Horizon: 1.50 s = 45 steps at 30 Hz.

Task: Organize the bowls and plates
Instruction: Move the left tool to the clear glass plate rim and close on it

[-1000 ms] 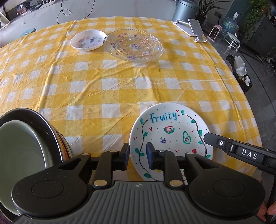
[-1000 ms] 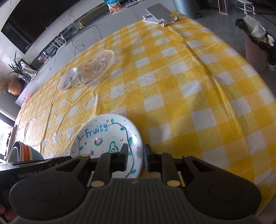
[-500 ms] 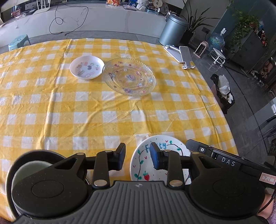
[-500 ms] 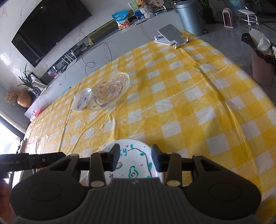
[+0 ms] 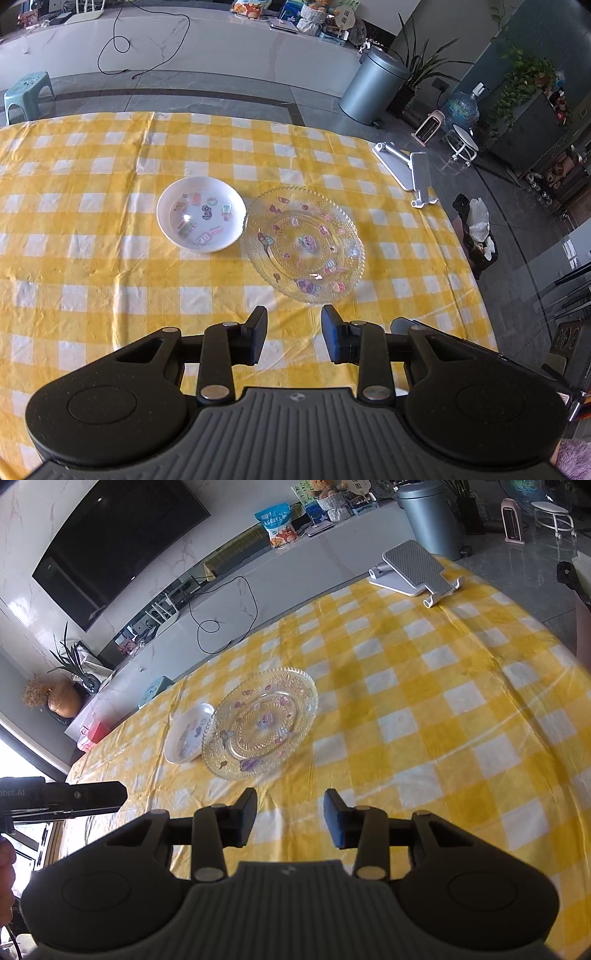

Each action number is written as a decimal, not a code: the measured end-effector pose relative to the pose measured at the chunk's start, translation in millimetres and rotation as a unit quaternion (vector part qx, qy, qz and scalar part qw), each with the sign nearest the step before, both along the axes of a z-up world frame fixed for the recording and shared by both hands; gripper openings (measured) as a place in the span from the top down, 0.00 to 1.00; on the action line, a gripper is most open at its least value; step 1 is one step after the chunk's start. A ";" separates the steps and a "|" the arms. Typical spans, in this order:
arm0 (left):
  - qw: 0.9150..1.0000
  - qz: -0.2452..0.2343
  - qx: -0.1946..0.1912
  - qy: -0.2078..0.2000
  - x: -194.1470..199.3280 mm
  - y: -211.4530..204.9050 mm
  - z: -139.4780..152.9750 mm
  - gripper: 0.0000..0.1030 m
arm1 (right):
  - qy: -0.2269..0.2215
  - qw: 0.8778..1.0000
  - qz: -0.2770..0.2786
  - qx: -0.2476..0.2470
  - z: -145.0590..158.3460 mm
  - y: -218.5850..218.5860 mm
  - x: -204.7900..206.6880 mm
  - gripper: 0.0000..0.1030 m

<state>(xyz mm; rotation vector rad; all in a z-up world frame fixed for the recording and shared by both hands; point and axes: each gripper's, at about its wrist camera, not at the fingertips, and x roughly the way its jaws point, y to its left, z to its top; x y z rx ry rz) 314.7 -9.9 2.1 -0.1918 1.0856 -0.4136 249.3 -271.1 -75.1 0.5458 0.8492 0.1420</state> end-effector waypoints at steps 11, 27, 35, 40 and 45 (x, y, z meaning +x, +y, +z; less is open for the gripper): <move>0.998 0.043 -0.006 0.039 72.6 2.0 -48.8 0.65 | 0.034 0.997 -0.048 0.053 -22.7 -16.0 71.3 0.62; 0.996 0.051 -0.015 0.073 97.6 -3.6 -81.1 0.82 | 0.049 0.996 -0.048 0.064 -42.3 -18.5 103.6 0.82; 0.996 0.052 -0.015 0.071 101.3 -3.5 -84.5 0.86 | 0.043 0.995 -0.048 0.070 -47.5 -19.0 109.1 0.87; 0.996 0.055 -0.013 0.071 102.7 -5.4 -85.1 0.87 | 0.046 0.995 -0.050 0.070 -48.5 -18.6 109.3 0.95; 0.997 0.050 0.001 0.066 99.3 -8.6 -79.3 0.88 | 0.047 0.995 -0.051 0.071 -45.9 -18.4 107.6 0.95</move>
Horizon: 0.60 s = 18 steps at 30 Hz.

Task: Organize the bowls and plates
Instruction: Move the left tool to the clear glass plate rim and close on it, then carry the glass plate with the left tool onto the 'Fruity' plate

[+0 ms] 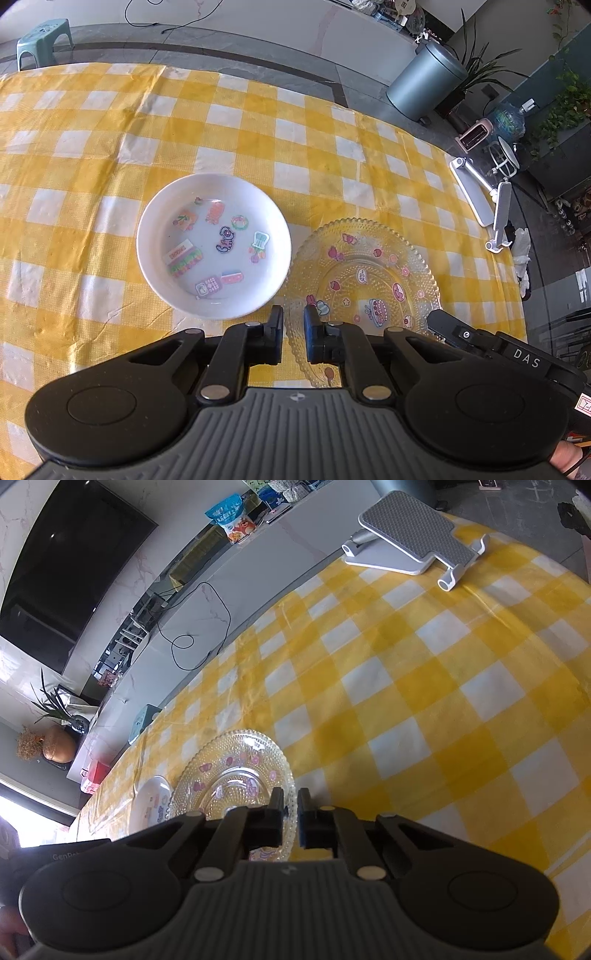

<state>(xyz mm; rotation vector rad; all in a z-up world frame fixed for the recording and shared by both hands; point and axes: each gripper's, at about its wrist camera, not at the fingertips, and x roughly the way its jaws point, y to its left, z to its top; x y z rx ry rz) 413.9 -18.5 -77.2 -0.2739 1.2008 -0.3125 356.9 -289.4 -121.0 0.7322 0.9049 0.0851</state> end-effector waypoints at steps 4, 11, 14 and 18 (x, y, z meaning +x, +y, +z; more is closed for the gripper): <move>1.000 -0.003 0.006 -0.002 -6.1 2.3 7.7 0.88 | 0.000 1.000 0.003 0.007 5.4 -0.3 -2.4 0.96; 1.000 0.000 0.014 -0.004 -25.8 4.9 21.5 0.89 | 0.010 1.000 0.009 0.023 10.1 0.0 -18.9 0.96; 1.000 0.001 0.016 -0.003 -38.2 3.1 27.8 0.89 | 0.010 1.000 0.011 0.023 16.6 -0.3 -31.2 0.96; 1.000 0.000 0.016 -0.007 -60.1 0.6 42.0 0.89 | 0.006 1.000 0.016 0.025 27.7 -3.8 -52.0 0.96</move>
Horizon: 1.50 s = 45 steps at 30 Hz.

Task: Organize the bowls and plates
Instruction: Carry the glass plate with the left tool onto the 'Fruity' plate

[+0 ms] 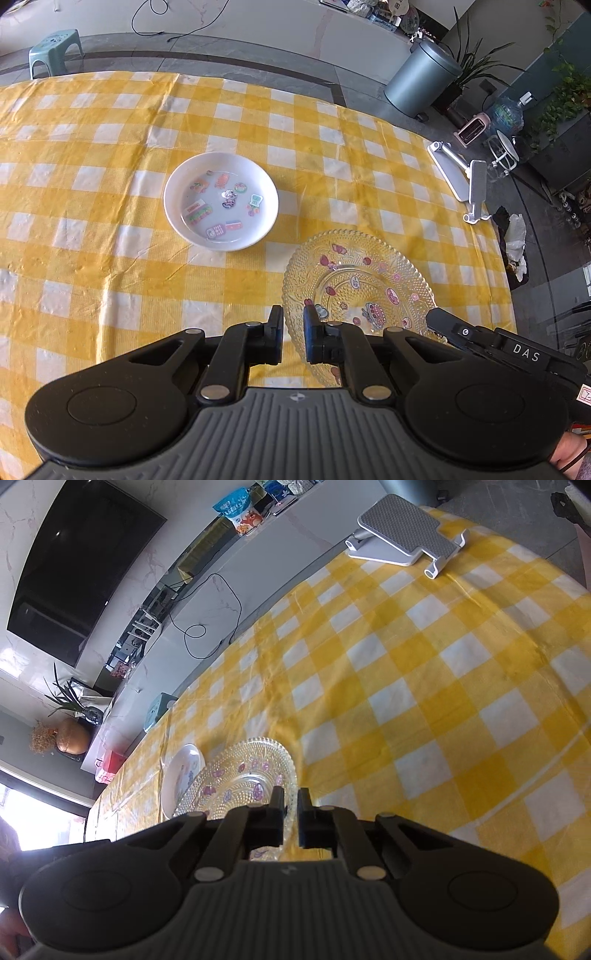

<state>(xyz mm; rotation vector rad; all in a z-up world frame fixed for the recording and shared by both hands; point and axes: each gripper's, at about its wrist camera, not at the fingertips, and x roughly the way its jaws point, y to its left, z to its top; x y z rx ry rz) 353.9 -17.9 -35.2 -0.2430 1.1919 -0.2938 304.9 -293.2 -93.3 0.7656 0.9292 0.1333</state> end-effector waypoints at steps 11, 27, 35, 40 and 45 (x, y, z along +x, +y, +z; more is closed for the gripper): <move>0.999 0.001 -0.026 -0.026 -86.1 -7.2 32.4 0.91 | -0.029 0.999 -0.006 0.030 17.1 -20.6 -87.7 0.96; 0.998 0.013 -0.009 -0.060 -187.8 -40.0 14.9 0.91 | -0.006 0.999 -0.034 -0.011 12.6 -36.8 -182.7 0.95; 0.998 0.031 0.004 -0.062 -199.5 -42.4 -2.6 0.91 | 0.019 0.999 -0.014 -0.046 3.6 -29.8 -179.1 0.95; 0.997 0.035 0.014 -0.063 -201.9 -44.2 -10.4 0.90 | 0.027 0.997 -0.003 -0.072 0.8 -22.4 -175.4 0.94; 0.997 0.043 0.018 -0.061 -204.8 -41.5 -16.8 0.90 | 0.028 0.996 0.007 -0.087 1.3 -16.5 -173.2 0.94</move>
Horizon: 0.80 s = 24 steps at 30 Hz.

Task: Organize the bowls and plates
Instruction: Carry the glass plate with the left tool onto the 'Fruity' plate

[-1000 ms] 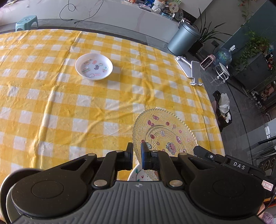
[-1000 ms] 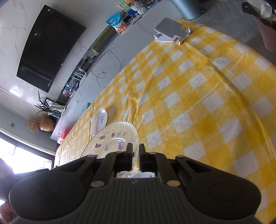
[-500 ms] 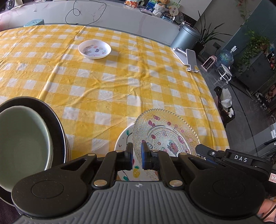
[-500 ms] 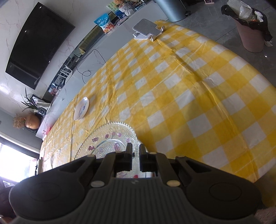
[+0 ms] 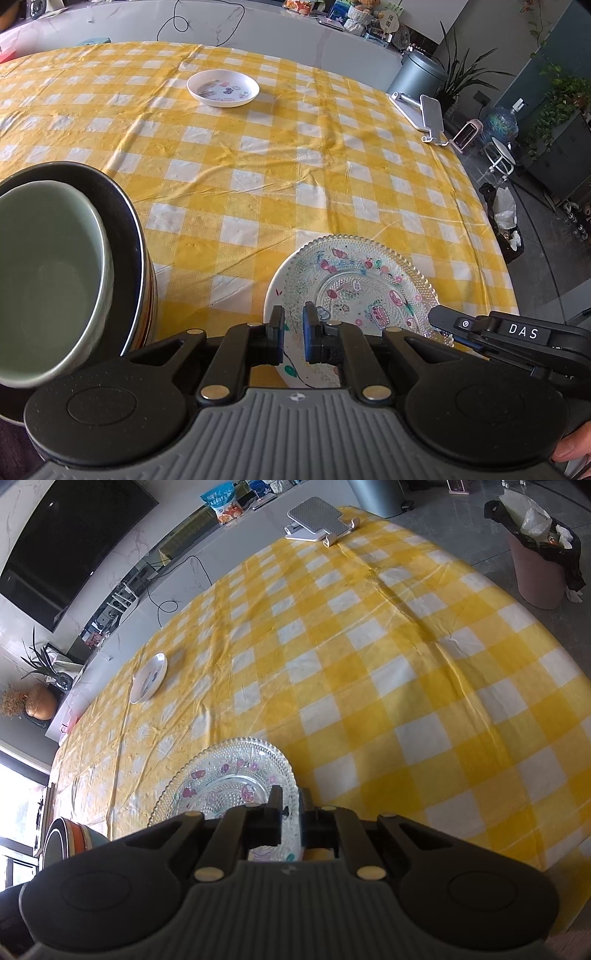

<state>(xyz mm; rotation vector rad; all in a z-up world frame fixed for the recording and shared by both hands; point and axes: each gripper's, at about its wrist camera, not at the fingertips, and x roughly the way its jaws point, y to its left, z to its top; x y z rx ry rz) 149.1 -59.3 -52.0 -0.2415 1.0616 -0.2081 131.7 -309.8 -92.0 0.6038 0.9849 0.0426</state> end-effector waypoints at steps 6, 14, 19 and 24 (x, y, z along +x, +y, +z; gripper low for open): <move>1.000 0.004 0.008 -0.003 -1.7 -0.4 -2.8 0.90 | -0.002 1.000 0.010 -0.015 1.5 5.9 1.0 0.94; 1.000 0.004 0.018 -0.002 -2.5 -1.5 -8.3 0.90 | -0.012 0.998 0.028 -0.060 4.4 17.9 0.7 0.93; 1.000 0.003 0.022 -0.001 -2.9 -2.5 -11.6 0.91 | -0.015 0.994 0.042 -0.096 5.3 27.0 0.6 0.91; 1.000 0.001 0.028 -0.004 -3.6 -2.9 -11.6 0.91 | -0.019 0.991 0.051 -0.119 6.5 33.1 0.6 0.90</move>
